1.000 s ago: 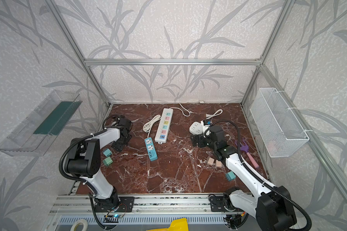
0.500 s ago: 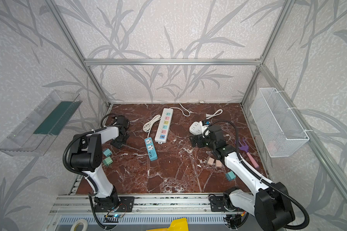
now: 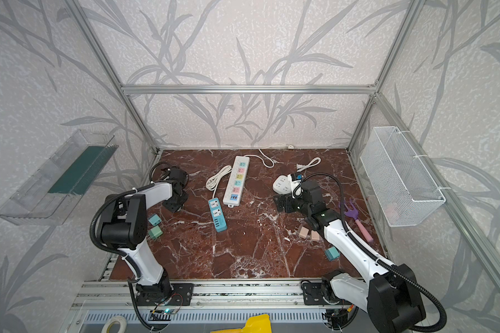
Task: Insert the plug
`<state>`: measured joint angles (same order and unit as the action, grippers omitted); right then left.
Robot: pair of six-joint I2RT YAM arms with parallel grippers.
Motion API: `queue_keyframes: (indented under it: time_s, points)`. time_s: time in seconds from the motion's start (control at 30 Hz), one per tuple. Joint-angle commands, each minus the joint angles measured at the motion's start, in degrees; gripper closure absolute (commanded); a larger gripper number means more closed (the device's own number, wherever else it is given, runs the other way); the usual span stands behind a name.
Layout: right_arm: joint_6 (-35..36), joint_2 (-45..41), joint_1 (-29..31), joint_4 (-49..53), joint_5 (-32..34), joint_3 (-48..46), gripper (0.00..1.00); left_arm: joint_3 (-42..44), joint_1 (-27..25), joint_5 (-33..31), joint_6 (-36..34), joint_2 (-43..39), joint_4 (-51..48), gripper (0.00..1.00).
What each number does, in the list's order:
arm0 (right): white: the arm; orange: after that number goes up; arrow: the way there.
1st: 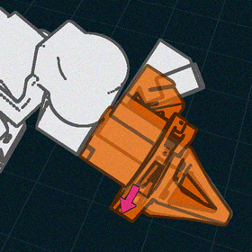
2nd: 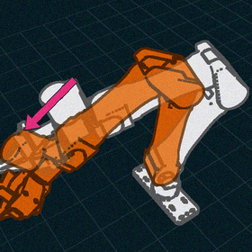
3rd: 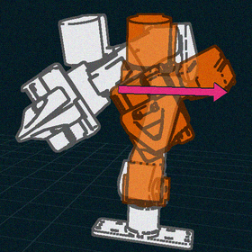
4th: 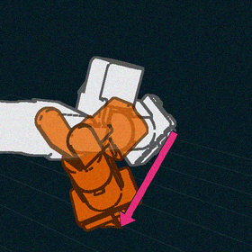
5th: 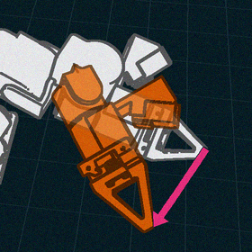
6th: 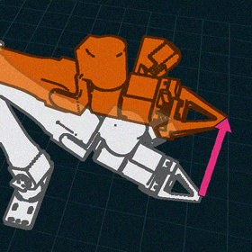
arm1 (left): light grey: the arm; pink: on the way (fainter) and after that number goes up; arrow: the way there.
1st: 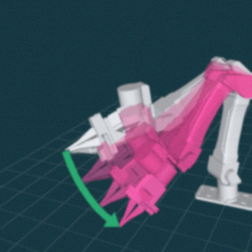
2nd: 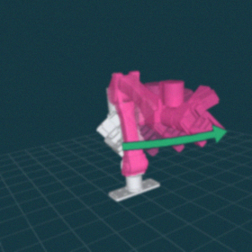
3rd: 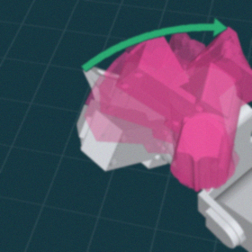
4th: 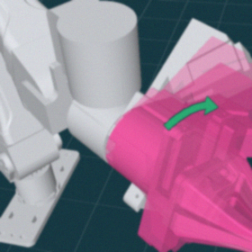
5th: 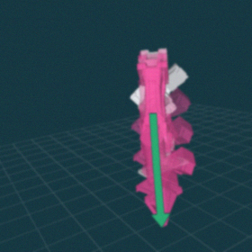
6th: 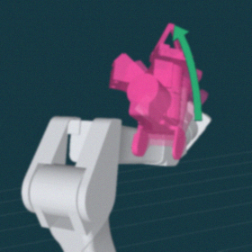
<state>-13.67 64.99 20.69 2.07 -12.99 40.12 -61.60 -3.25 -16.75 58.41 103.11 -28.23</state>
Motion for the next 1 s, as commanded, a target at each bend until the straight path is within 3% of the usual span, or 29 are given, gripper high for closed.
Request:
queue_keyframes:
  time_s: [0.0, 0.1, 0.3, 0.43, 0.53, 0.6, 0.7, 0.83, 0.97]
  points:
    - [-0.57, -1.01, -0.04, 0.04, -0.45, 0.18, 0.07, 1.43, -8.05, -1.82, -0.91, -5.48, -5.47, 0.69]
    - [-0.96, -0.83, -0.02, -0.13, -0.66, 0.21, 0.07, 5.54, -12.63, -1.05, 1.98, -9.97, -8.6, 0.69]
    - [-1.3, -1.86, -0.03, -0.63, -0.15, -0.41, 0.07, 21.66, -18.72, 2.64, 15.97, -23.59, -7.61, 0.68]
    - [-0.67, -1.09, -0.04, 0.18, -0.09, -0.09, 0.07, 25.84, -20.62, 3.74, 19.19, -27.74, -7.22, 0.64]
    - [-0.4, -0.92, -0.06, 0.75, -0.1, 0.16, 0.07, 24.97, -20.7, 3.99, 18.83, -27.31, -8.4, 0.49]
    - [0.02, -0.83, -0.04, 1.94, -0.39, 0.67, 0.05, 23.75, -20.63, 3.21, 17.43, -27.04, -9.87, 0.27]
    - [0.39, -0.1, -0.03, 3.37, -1.23, 1.37, 0.02, 21.25, -20.57, 1.13, 14.44, -26.91, -13.69, 0.04]
    - [0.15, 0.22, -0.03, 3.74, -1.84, 1.63, 0.02, 20.89, -20.89, 4.81, 9.54, -27.78, -13.94, 0.01]
    - [-0.05, -1.12, -0.03, 4.0, -2.21, 1.49, 0.01, 23.34, -23.09, 7.53, 9.22, -30.57, -12.15, 0.01]
